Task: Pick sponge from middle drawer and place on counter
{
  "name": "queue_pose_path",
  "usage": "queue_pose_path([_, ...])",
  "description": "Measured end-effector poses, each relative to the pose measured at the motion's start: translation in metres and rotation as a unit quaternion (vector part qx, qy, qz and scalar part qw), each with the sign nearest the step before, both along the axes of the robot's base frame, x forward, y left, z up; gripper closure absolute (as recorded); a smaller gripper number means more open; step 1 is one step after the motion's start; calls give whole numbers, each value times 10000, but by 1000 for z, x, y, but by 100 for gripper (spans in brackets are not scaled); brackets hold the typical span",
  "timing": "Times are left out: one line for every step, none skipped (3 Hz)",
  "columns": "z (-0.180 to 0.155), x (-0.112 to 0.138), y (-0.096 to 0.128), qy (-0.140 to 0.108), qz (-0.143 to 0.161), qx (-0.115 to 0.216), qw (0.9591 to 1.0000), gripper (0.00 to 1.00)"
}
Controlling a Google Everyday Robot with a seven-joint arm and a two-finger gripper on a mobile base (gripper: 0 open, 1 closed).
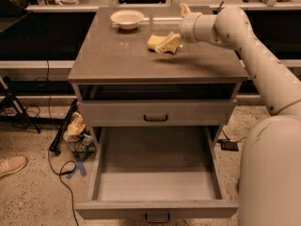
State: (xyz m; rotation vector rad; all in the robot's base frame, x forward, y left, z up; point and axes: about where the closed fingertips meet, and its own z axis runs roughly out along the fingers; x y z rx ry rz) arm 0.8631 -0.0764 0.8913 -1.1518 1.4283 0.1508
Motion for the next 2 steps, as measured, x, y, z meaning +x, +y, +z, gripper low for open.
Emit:
queue_pose_path([6,-6,-4,-44,43,54,10000,0])
queue_pose_path([26,-18,-27,-265,-73,194,9994,0])
